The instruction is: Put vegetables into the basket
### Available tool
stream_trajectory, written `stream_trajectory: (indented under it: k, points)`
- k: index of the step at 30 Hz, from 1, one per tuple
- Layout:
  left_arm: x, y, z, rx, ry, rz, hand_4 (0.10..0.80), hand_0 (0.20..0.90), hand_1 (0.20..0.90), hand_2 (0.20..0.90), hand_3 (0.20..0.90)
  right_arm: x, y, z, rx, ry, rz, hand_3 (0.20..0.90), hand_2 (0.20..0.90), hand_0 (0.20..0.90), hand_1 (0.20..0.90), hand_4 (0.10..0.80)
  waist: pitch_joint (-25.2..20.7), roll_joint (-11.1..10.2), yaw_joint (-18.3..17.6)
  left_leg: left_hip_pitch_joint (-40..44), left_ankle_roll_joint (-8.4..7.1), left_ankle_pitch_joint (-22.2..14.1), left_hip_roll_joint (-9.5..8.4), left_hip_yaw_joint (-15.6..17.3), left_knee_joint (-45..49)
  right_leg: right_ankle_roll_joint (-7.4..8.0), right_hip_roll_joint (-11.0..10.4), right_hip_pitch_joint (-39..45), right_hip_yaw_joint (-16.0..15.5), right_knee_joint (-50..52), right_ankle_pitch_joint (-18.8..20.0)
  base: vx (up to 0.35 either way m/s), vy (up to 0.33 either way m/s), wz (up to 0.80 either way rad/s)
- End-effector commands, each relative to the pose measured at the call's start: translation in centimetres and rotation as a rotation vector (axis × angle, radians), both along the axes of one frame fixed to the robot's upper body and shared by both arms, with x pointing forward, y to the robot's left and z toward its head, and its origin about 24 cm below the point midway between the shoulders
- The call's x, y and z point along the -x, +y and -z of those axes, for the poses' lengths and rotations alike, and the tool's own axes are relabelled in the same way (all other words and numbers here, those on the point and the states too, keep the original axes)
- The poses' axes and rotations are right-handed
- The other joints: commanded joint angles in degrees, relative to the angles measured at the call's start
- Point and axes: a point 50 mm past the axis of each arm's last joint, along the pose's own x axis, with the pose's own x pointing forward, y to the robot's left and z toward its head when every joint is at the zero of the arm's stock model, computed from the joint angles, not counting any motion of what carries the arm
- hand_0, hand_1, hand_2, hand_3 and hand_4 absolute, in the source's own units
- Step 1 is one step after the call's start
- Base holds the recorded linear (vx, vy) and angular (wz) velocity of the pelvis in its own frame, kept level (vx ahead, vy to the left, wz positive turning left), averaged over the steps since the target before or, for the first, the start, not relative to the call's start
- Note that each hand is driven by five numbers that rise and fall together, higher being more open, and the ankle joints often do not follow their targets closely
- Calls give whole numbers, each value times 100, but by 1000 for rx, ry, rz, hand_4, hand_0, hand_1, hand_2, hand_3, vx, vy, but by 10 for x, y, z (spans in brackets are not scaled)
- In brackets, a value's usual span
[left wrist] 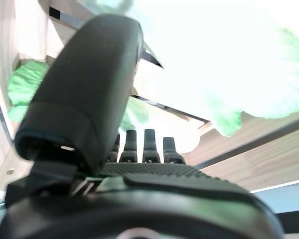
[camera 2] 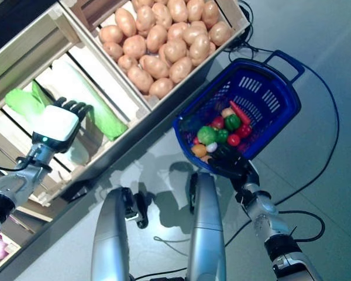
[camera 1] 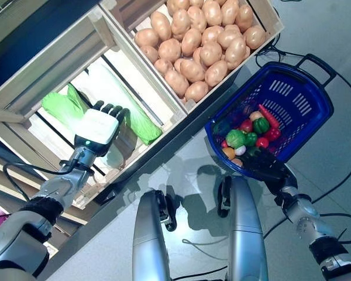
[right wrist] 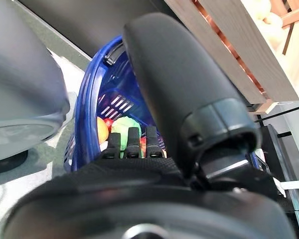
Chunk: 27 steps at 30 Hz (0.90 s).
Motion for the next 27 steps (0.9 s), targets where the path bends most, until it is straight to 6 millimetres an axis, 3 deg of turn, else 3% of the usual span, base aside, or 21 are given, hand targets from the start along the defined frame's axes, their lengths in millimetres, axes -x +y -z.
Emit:
stream_trajectory:
  k: [1, 17, 27]
  points:
    - [15, 59, -16, -20, 43, -307, 800, 900, 900, 900, 900, 6, -10, -14, -50, -99, 21, 900, 900, 900, 900, 800, -395, -45, 51, 284, 440, -594, -92, 280, 7, -276, -151, 638, 256, 201, -604, -8, -3, 9]
    - [42, 88, 14, 65, 100, -466, 800, 900, 900, 900, 900, 12, -10, -8, -46, -103, 33, 900, 900, 900, 900, 800, -548, -45, 170, -53, 411, -525, -76, 256, 20, -214, -195, 356, 131, 191, -526, -10, 0, 2]
    - [44, 86, 23, 72, 111, -450, 800, 900, 900, 900, 900, 10, -12, -18, -33, -165, 42, 900, 900, 900, 900, 800, -526, -87, 225, -351, 379, -560, -21, 187, 214, -205, -267, 80, 63, 364, -553, -1, 10, 1]
